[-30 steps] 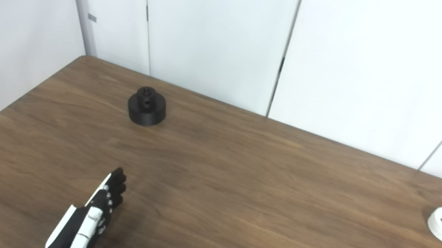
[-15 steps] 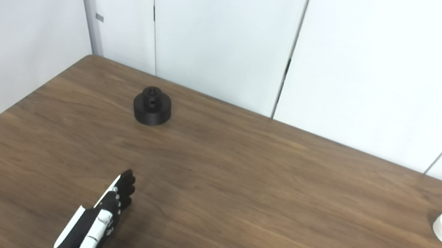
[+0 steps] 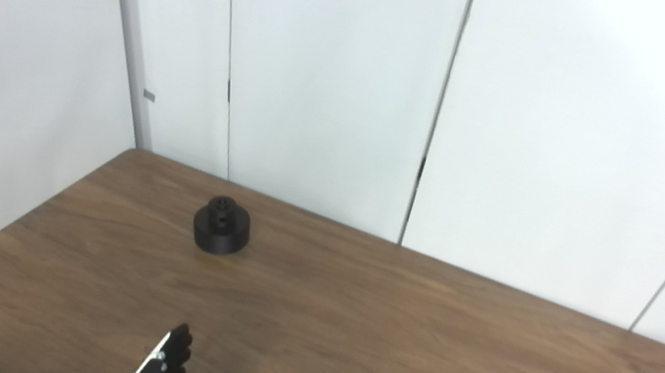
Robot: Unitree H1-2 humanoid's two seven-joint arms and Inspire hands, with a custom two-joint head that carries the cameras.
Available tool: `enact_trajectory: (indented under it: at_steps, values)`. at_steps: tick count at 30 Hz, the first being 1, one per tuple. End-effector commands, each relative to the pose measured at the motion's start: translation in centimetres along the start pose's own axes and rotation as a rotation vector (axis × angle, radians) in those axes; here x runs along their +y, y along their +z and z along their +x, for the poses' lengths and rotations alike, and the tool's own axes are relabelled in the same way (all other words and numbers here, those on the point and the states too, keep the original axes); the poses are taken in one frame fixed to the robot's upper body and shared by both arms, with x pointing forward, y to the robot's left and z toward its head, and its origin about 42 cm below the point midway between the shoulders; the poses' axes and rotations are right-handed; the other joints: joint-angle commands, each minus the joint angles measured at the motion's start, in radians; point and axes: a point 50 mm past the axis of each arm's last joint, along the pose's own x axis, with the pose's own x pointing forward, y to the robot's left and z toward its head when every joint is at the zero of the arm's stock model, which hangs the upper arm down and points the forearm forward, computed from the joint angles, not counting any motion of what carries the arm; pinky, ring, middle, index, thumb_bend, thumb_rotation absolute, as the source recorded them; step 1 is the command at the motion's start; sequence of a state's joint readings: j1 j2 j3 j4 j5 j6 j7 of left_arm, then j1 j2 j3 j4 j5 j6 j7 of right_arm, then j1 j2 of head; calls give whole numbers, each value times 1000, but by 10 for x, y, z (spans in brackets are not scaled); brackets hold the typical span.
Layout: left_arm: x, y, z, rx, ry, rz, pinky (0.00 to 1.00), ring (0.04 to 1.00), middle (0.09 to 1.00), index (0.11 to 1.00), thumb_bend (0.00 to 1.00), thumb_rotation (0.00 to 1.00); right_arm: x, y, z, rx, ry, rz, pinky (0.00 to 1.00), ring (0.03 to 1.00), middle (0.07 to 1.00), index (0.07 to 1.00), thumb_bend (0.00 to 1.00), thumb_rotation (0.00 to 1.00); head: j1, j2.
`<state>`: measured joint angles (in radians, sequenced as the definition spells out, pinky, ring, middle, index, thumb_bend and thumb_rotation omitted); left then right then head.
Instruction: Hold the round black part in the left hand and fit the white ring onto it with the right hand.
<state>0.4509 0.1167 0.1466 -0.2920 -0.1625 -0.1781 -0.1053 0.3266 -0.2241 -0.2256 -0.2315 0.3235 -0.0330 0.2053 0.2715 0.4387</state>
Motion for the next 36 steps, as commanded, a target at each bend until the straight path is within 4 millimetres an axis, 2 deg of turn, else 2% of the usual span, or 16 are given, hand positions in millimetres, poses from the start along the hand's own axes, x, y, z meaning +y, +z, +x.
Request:
enact_trajectory:
  at_steps: [1,5,9,15,20,21,23,25,28,31,36]
  values:
    - [-3,1,1,-13,6,-1,999,1000,1000,1000,719,887,-1,12,8,-87,27,-9,1000,1000,1000,1000,535,997,4,-7]
    - [-3,0,1,-14,7,-3,999,1000,1000,1000,735,874,-1,11,9,-90,30,-9,1000,1000,1000,1000,526,1000,4,-7]
    - [-4,1,2,-15,9,8,995,1000,1000,1000,736,886,-1,12,10,-97,35,-9,1000,1000,1000,1000,546,989,7,13]
    - [-6,3,3,-25,34,16,988,1000,1000,1000,714,844,-3,14,10,-83,26,-14,1000,1000,1000,1000,575,985,28,34]
    - [-6,4,6,-55,57,106,947,992,1000,990,736,576,-7,13,12,-86,23,-5,1000,1000,1000,1000,543,998,33,39]
    - [-5,8,7,-69,62,139,945,992,1000,989,738,556,-7,14,13,-91,24,-1,1000,1000,1000,1000,543,998,30,39]
    - [-4,16,11,-83,84,205,940,978,988,970,811,484,-6,15,12,-93,26,3,1000,1000,1000,1000,547,998,32,38]
    - [-2,26,17,-80,109,275,923,964,973,960,876,480,-6,15,12,-86,20,-1,1000,1000,1000,1000,559,1000,33,40]
    - [4,42,28,-76,131,362,950,977,971,945,986,467,-7,13,11,-81,15,-2,1000,1000,1000,1000,579,1000,26,43]
    - [15,55,38,-75,128,474,994,998,995,956,997,476,-7,13,10,-83,9,-4,1000,1000,1000,1000,594,1000,23,42]
    - [42,73,59,-73,147,690,1000,1000,1000,978,980,491,-6,14,9,-91,3,-19,1000,1000,1000,1000,601,1000,16,40]
